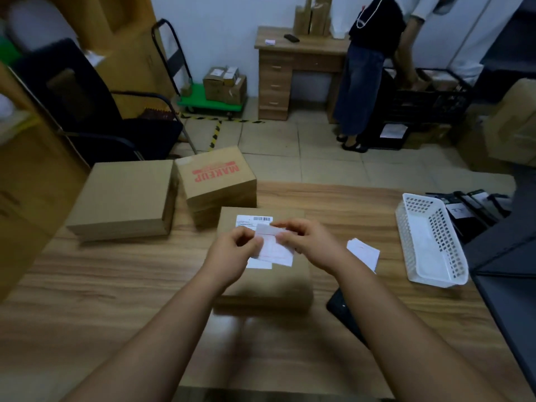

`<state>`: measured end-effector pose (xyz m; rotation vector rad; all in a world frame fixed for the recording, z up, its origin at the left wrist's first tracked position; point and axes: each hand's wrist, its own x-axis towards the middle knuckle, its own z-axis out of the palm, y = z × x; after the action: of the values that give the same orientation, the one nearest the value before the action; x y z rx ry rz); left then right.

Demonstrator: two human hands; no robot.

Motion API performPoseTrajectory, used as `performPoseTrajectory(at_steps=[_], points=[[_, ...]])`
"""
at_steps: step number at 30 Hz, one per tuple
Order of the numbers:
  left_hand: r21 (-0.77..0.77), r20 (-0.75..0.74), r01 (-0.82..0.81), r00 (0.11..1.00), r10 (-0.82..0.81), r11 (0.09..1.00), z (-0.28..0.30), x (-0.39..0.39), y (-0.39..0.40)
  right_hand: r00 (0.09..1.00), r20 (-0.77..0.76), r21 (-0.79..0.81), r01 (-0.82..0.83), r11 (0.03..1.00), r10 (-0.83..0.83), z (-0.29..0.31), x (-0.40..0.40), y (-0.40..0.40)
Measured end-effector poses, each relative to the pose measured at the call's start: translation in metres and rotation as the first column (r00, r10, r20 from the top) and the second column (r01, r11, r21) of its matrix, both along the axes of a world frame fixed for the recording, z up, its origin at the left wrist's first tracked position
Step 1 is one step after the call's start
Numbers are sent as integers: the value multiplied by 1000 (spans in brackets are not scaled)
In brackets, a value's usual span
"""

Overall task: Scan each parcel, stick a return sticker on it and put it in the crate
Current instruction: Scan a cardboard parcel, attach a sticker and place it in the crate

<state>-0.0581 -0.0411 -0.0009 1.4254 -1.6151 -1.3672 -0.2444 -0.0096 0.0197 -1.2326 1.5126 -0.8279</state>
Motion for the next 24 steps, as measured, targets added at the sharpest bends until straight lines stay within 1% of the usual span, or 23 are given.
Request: performPoseTrajectory(at_steps=[3,4,6,11,13,16,18,20,22,24], points=[[31,-70,-114,991,116,993,9,24,-13,984,168,4,67,998,-67,1,22,-8],[37,-87,-131,987,134,991,13,31,-17,978,195,19,73,997,-75,2,28,-9],[49,-103,-137,985,142,989,19,41,-25,973,208,46,96,994,-104,1,40,-11],[86,-141,-71,987,83,994,24,49,-41,945,232,73,221,973,-232,-1,57,-17],[119,-173,-56,982,76,991,24,50,-47,940,223,78,249,965,-260,1,60,-17],[153,-182,-30,982,58,988,24,50,-54,930,229,81,276,958,-287,4,60,-16],[179,-201,-29,977,65,983,26,48,-56,915,266,77,294,953,-304,6,59,-15],[197,-226,-42,970,87,980,31,45,-58,882,343,85,314,946,-323,8,58,-13],[184,-238,-65,965,109,981,35,43,-60,840,425,96,327,940,-336,10,54,-12],[157,-246,-77,962,115,985,39,39,-64,835,442,101,316,943,-327,14,49,-11]])
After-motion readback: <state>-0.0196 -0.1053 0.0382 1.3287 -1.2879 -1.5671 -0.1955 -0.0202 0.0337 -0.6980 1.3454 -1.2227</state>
